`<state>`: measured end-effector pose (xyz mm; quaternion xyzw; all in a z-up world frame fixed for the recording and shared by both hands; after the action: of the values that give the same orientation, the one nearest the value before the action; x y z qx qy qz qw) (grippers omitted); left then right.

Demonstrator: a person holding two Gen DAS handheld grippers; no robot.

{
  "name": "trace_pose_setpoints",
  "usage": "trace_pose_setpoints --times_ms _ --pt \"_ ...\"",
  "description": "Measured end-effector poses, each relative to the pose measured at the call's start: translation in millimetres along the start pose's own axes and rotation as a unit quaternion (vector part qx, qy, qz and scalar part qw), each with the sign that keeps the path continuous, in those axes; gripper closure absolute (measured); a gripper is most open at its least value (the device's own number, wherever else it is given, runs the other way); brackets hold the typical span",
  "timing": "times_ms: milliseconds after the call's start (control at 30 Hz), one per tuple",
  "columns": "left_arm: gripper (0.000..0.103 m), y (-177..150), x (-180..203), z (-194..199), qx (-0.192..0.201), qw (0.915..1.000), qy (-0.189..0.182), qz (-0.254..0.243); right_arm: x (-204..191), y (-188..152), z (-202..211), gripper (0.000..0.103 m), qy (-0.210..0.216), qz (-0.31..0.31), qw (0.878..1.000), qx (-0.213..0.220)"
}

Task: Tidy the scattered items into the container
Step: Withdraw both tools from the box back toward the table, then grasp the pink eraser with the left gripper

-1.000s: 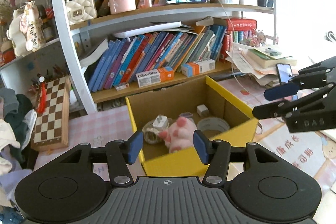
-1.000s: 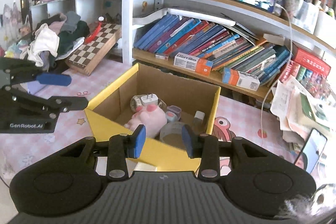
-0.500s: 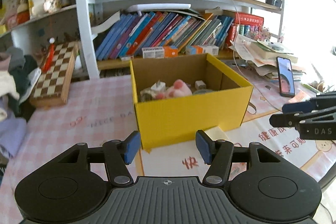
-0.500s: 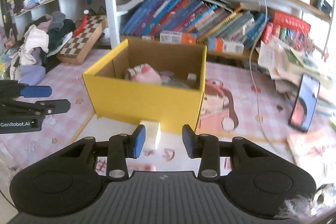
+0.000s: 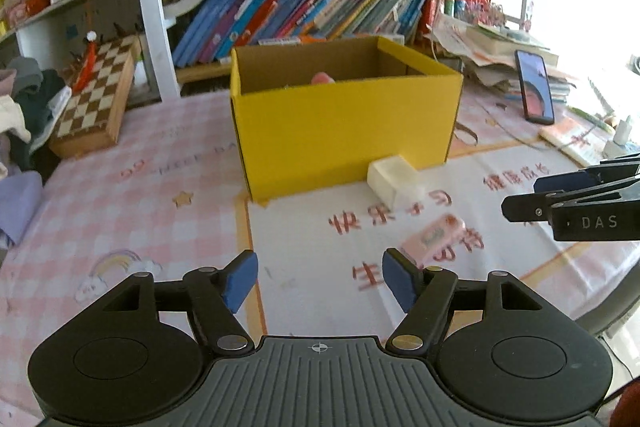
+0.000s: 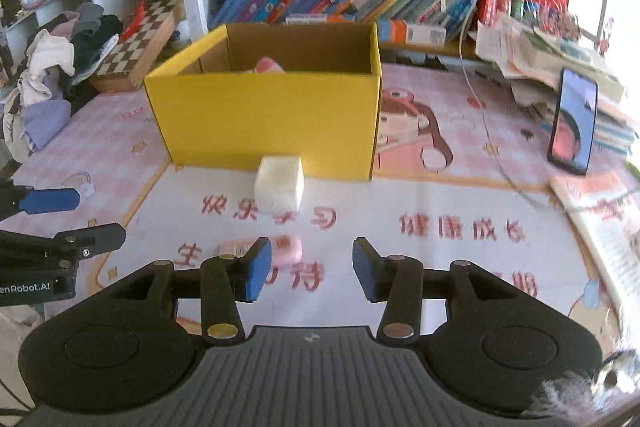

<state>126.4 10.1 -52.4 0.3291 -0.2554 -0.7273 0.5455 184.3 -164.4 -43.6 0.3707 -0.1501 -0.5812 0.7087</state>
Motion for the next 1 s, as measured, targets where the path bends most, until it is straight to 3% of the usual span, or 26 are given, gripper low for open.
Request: trace_pose_setpoints --times_ms 567,1000 --pt "0.021 -3.7 29.4 -20.1 -0.027 0.9984 -0.04 -0.03 7.3 -4.5 -11.2 0.038 -0.002 -0.007 1.0 -0.021" --pt "0.021 2.9 40.4 -32.3 -0.016 0.9966 -0.053 -0.061 11.6 4.4 -24.5 0.037 0.004 -0.01 0.999 -0.032"
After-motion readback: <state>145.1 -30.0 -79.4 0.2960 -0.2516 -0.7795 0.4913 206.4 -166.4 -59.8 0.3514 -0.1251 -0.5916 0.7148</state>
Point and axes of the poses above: each gripper's, at about its wrist camera, not at the fingertips, and z roughly against the way its jaws point, x to its right, y to its top, the point moved 5 cm from there along -z, roughly the way its jaws point, and after that the axes turned 13 degrees about -z, right-handed, at the moved point
